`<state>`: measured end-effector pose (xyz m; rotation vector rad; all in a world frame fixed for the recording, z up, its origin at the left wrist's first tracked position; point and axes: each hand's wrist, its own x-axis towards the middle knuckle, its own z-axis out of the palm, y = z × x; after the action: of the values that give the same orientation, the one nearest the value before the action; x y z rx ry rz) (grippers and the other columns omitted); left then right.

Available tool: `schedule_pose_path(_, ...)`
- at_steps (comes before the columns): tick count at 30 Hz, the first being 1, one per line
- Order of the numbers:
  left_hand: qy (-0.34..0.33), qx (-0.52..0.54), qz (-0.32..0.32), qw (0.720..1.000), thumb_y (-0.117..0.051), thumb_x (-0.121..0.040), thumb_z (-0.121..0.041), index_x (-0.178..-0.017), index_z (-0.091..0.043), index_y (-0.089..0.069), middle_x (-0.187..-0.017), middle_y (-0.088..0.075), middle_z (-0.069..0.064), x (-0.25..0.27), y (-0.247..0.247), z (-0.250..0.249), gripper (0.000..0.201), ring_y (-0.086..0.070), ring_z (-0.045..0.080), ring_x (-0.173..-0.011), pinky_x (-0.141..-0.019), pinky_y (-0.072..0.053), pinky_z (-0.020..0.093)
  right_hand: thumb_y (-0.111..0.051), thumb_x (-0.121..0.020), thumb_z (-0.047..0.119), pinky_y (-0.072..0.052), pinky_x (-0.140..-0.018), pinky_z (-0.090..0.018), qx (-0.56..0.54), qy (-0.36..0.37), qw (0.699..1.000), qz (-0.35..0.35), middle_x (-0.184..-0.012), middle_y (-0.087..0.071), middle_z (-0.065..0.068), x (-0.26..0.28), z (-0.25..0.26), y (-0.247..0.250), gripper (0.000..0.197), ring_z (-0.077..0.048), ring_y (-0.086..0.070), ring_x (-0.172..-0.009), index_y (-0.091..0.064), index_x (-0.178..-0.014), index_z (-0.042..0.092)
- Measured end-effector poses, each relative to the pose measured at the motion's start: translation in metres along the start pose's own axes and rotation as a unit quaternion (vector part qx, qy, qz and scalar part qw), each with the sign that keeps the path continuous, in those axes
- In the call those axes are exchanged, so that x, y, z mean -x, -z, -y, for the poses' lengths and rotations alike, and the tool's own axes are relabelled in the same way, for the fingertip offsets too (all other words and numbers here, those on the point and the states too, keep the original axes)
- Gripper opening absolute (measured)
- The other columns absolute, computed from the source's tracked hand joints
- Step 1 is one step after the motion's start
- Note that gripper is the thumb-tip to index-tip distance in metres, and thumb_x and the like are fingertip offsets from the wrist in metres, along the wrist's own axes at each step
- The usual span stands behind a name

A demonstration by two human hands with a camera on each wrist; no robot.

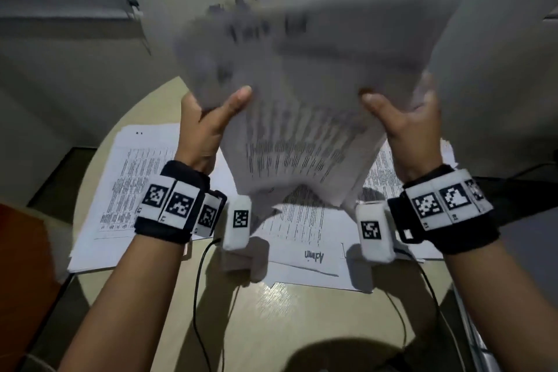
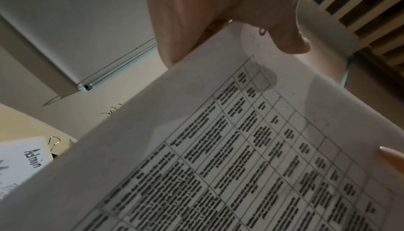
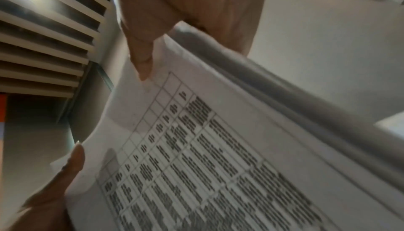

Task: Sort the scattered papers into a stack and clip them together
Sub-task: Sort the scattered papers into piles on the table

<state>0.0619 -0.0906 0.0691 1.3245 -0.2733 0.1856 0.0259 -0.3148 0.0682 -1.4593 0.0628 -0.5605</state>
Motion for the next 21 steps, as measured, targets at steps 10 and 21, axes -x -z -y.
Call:
schedule_pose_path(10, 0.016, -0.018, -0.026, 0.999, -0.076, -0.054, -0.024, -0.070, -0.021, -0.072, -0.070, -0.073, -0.009, -0.013, 0.001, -0.001, 0.017, -0.069, 0.006, -0.070, -0.069, -0.057, 0.025, -0.068, -0.079, 0.005, -0.054, -0.078, -0.026, 0.018, -0.007, 0.997, 0.081, -0.076, -0.072, 0.015, 0.008, -0.001, -0.020, 0.024, -0.002, -0.067, -0.081, -0.066, -0.080, 0.029)
schedule_pose_path(21, 0.143, -0.069, 0.003, 0.987, -0.083, -0.052, -0.031, -0.093, -0.022, -0.062, -0.086, -0.073, -0.013, -0.001, 0.033, 0.032, 0.047, -0.068, -0.001, -0.085, -0.080, -0.054, 0.017, -0.059, -0.088, 0.021, -0.045, -0.087, -0.029, 0.136, -0.178, 0.973, 0.051, -0.099, -0.060, -0.004, 0.023, -0.042, -0.039, 0.028, -0.014, -0.057, -0.092, -0.056, -0.109, 0.003)
